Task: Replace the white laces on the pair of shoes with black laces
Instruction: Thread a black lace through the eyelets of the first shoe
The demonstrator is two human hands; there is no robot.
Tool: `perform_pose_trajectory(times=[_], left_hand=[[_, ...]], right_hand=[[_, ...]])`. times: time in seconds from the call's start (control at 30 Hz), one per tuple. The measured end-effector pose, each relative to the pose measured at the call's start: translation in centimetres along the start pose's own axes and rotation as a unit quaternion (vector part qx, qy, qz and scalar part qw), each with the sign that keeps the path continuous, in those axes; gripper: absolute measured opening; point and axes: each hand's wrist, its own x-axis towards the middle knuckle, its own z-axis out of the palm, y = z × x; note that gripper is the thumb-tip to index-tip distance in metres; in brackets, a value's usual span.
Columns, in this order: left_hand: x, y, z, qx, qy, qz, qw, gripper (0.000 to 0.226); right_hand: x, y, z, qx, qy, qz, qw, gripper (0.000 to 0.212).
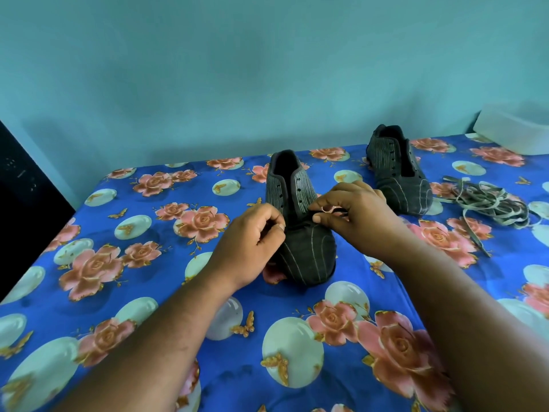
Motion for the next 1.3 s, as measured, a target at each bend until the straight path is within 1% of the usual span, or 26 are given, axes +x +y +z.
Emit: perform_pose_trajectory(times=[0.13,0.27,0.43,0.63,0.77,0.87,0.93,1.0,1.07,1.2,1.3], left_hand=[[0.0,0.0,0.0,-0.009,0.004,-0.009,1.000,0.013],[0.0,0.3,-0.2,0.002,0.005,0.005,1.000,0.018],[0.0,0.4,-0.3,0.044,0.022,0.055,0.997,0.019],[-0.1,0.5,-0.5,0.061,0.019,0.081,0.995,0.005],[0.0,0.5,-0.9,0.101,0.057,0.105,0.988,0.001],[0.3,0.2,-1.2,0.152,0.078,0.125,0.977,0.004],[0.4,0.1,-1.3,0.162,0.083,0.137,0.974,0.005],[0.4,0.0,-1.3,0.149,0.077,0.143,0.976,0.004],[0.4,-0.1,-1.3,0.128,0.067,0.133,0.981,0.005],[0.5,-0.3,-1.6,0.103,0.051,0.116,0.987,0.004],[0.4,-0.4,-1.6,0.088,0.036,0.100,0.990,0.006]], right_hand=[[-0.2,-0.2,0.1,0.045,-0.004,0.011,0.999,0.001],[-0.1,-0.2,-0.1,0.112,-0.017,0.019,0.993,0.003],[-0.1,-0.7,-0.8,0.208,-0.030,0.040,0.977,0.007],[0.0,-1.0,-0.8,0.210,-0.022,0.052,0.976,0.009],[0.1,-1.1,-1.0,0.250,-0.016,0.083,0.965,0.010],[0.2,-1.3,-1.1,0.268,0.006,0.095,0.959,0.014],[0.2,-1.4,-1.2,0.263,0.020,0.094,0.960,0.015],[0.2,-1.7,-1.2,0.251,0.032,0.091,0.963,0.013],[0.2,-2.0,-1.2,0.238,0.051,0.086,0.966,0.011],[0.1,-2.0,-1.2,0.165,0.093,0.056,0.980,0.010],[0.0,-1.8,-0.9,0.152,0.110,0.047,0.981,0.010]])
